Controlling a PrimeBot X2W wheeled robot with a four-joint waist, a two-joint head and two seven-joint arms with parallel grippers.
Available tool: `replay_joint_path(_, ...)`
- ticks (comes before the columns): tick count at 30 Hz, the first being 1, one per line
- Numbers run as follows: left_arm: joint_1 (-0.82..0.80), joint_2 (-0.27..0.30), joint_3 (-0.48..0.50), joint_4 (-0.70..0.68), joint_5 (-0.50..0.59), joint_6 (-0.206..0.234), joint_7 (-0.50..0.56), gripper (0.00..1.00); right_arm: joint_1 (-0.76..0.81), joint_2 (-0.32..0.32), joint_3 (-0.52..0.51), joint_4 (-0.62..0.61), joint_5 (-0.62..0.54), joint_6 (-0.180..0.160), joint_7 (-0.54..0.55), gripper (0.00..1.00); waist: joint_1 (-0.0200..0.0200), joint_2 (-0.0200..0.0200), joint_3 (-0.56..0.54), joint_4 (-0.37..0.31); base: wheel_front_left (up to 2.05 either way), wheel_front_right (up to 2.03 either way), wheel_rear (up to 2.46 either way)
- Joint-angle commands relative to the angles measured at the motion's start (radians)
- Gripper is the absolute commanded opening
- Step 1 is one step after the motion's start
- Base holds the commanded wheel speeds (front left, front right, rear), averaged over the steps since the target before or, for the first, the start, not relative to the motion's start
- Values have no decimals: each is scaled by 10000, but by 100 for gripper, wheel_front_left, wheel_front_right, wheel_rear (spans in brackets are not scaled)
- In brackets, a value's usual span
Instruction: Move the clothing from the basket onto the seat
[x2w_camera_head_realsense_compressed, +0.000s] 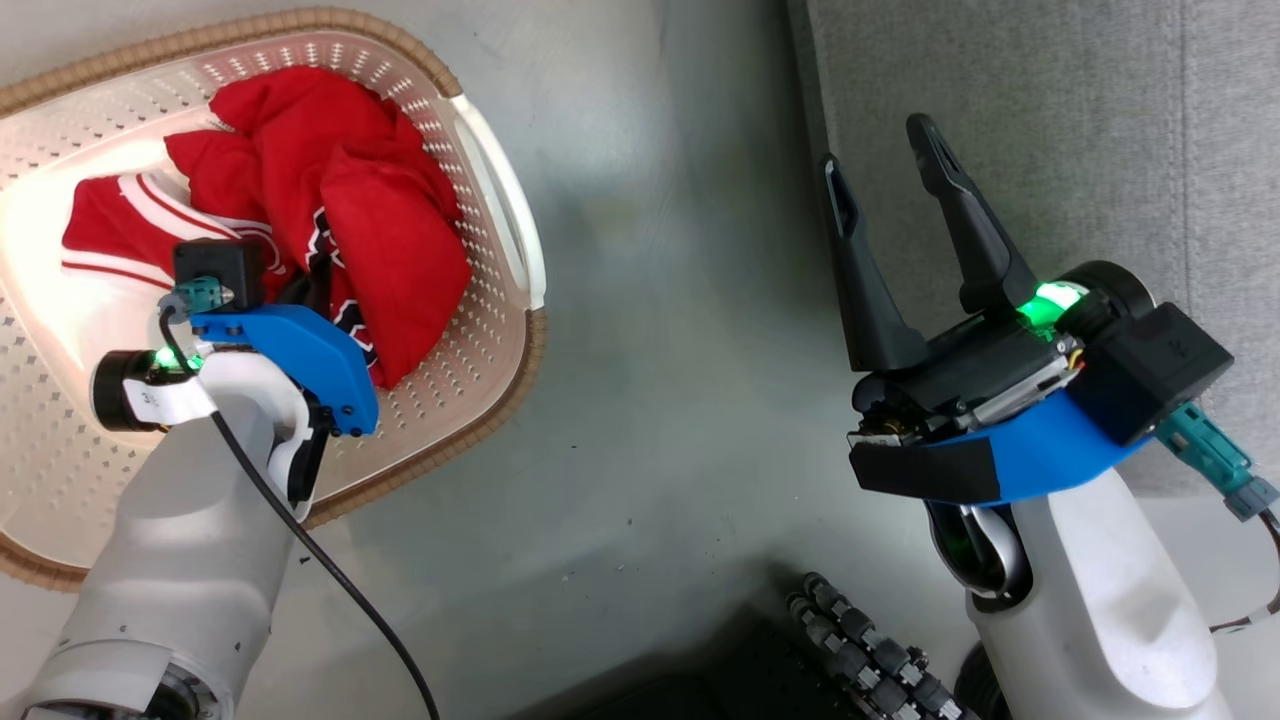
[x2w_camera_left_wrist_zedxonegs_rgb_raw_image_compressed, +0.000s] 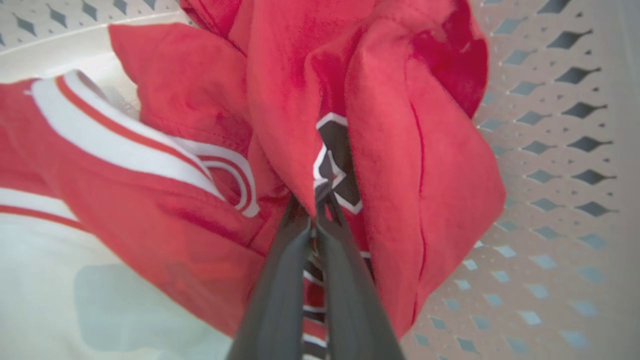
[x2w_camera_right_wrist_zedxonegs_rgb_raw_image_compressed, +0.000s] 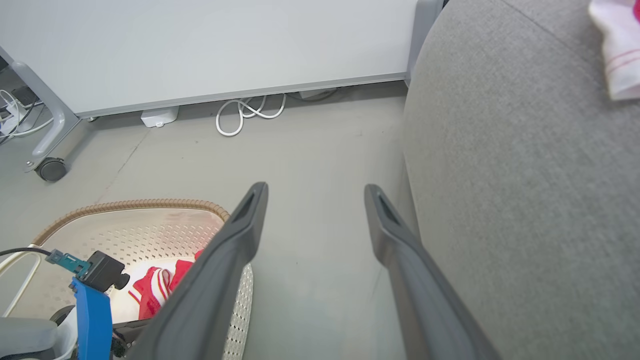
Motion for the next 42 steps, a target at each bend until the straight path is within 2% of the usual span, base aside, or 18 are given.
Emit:
replay_joint_path(1,-123,83,0,7,-59,-78,-71,0,-169,17,41,16,54,1,-41,100,-1,0,-79,-59,0,0,0)
replay_joint_path(8,371,-149,-154,-10,-247,-90,-182,0,-272,17,-10,322,-64,1,-37,100,-1,0,-1069,104,0,0,0)
replay_joint_path(19,1963,-894,-1059,-776,-702,-74,-241,0,844,11,-311,1480,-754,1,-37,100,-1,0,-3997,1126,0,0,0)
replay_joint_path(32,3243,-1127,-2132,-2000,-1761,-74,-410,0,1972,8,-497,2478,-1184,1,228,100,-1,0,-6897,2039,0,0,0)
replay_joint_path(42,2937,-1187,-3241,-3041,-2283,-75,-572,0,2677,8,-550,2340,-1280,1,705,100,-1,0,-8463,2689,0,0,0)
